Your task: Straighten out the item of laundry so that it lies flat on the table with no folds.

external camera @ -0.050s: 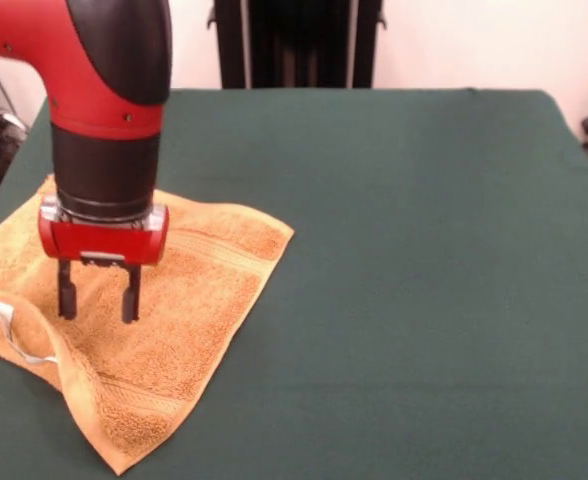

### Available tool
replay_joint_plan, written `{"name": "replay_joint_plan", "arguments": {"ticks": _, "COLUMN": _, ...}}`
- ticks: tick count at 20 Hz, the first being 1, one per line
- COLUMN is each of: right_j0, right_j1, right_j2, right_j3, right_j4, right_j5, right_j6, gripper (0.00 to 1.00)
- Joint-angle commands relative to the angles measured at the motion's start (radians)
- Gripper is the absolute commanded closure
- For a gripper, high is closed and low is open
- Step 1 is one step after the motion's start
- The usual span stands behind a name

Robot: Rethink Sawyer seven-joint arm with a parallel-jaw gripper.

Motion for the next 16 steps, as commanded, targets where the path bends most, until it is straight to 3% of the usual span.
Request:
{"name": "replay_joint_plan", "arguments": {"ticks": 1, "right_j0": 0.027, "right_j1": 0.042, "right_j2": 0.019, "right_j3": 0.144, "right_j4": 0.035, "right_j5": -0.062, "right_j6": 0.200, "gripper": 0.00}}
{"name": "replay_joint_plan", "arguments": {"ticks": 11, "right_j0": -0.022, "right_j1": 0.032, "right_j2": 0.056, "right_j3": 0.118, "right_j4": 0.018, "right_j5": -0.015, "right_j6": 0.058, "gripper": 0.00}}
{"name": "replay_joint_plan", "arguments": {"ticks": 16, "right_j0": -0.065, "right_j1": -0.006, "right_j2": 0.113, "right_j3": 0.094, "right_j4": -0.017, "right_j5": 0.068, "right_j6": -0.107, "gripper": 0.00}}
